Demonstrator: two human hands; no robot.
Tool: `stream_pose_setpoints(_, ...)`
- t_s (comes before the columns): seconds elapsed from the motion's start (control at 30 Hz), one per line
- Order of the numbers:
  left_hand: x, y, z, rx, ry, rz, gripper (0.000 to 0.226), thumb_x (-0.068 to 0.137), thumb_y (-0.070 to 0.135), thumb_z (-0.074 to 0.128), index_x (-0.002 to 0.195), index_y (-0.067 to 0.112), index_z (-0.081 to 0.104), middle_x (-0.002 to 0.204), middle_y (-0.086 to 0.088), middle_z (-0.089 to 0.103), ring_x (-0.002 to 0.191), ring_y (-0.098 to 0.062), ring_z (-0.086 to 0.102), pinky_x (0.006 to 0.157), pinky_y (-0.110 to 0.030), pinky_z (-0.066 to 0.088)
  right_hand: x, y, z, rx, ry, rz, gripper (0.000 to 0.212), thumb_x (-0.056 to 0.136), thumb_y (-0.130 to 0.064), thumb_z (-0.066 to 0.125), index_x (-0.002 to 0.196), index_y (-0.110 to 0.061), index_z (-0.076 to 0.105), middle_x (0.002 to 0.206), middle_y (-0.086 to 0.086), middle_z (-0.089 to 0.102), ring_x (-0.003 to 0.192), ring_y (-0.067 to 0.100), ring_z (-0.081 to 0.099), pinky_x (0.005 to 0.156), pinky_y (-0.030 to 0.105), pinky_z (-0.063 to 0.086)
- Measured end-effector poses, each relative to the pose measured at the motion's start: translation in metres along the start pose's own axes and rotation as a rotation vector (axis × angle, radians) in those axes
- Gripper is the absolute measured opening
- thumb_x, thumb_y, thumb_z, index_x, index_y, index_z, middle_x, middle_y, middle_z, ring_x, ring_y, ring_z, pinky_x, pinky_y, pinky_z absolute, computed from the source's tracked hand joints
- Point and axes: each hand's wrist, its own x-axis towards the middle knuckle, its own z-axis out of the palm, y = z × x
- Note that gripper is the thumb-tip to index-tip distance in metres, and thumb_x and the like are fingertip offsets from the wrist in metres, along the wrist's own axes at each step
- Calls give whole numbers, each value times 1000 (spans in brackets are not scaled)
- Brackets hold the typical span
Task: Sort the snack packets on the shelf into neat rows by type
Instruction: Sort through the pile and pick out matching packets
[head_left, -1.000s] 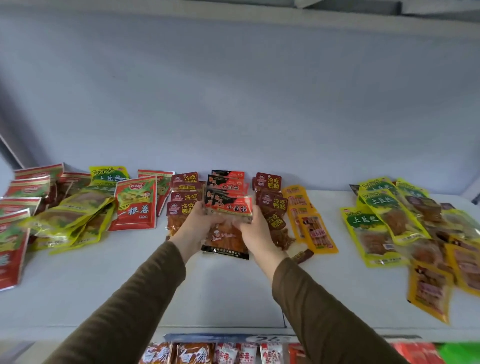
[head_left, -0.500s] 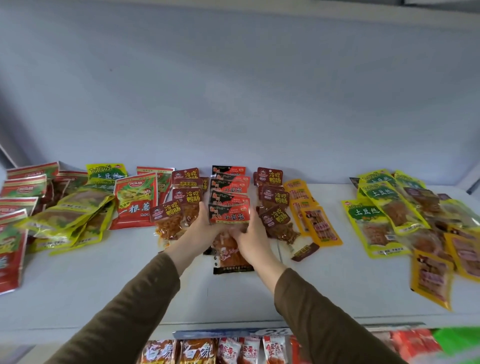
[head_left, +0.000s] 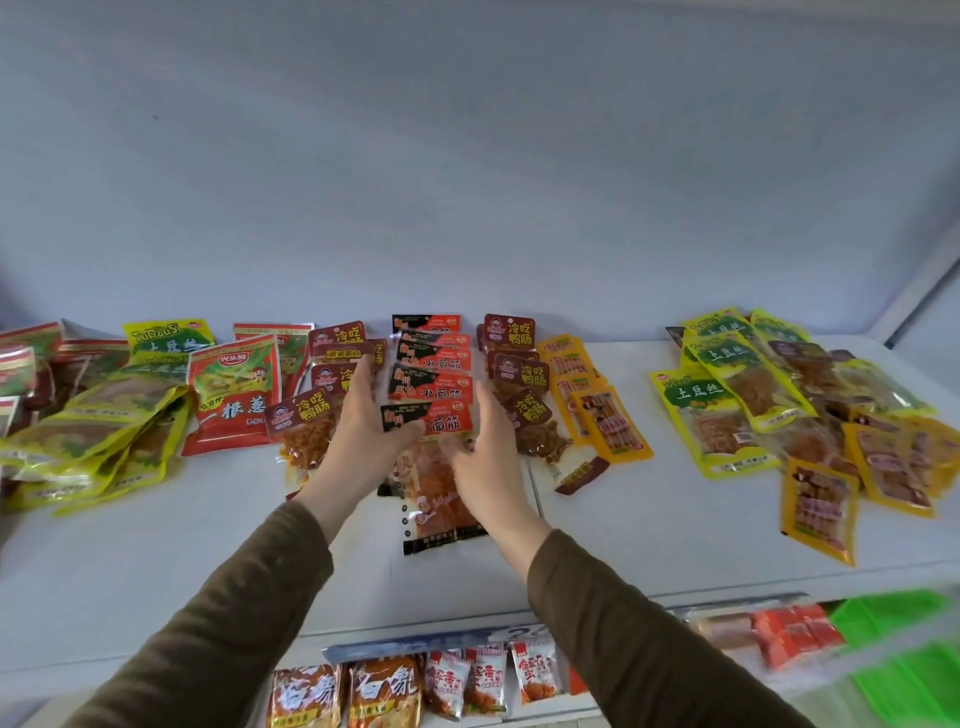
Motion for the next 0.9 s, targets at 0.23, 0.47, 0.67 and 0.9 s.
stream_pose_setpoints(0.23,-6,7,4,131,42,64,99,86,26,80,158,35,12,160,1,33,143,-23,42,111,-58,44,-10,-5,-15,-18,-19,-46,73,96,-27,68,157,-33,28,159,-10,35,147,9,30,117,35,34)
stream_pose_setpoints(0.47,-23,23,23,459,46,256,72,99,34,62,159,29,22,167,1,19,154,-26,13,124,-55,19,-16,0,-47,-302,54,-151,54,99,-30,63,149,-26,43,154,-5,43,144,17,31,116,38,34)
stream_pose_setpoints(0.67,-28,38,56,788,155,517,64,100,36,54,158,23,30,169,-4,20,157,-28,5,122,-45,-9,-20,19,-93,-554,38,-211,52,98,-29,62,146,-15,48,154,7,43,146,29,30,119,45,30)
stream_pose_setpoints(0.9,-35,70,139,870,38,617,67,97,38,59,157,18,35,166,-7,27,156,-29,13,127,-45,5,-14,48,-173,-715,41,-284,54,88,-28,67,139,-16,54,143,9,54,134,36,44,113,55,34)
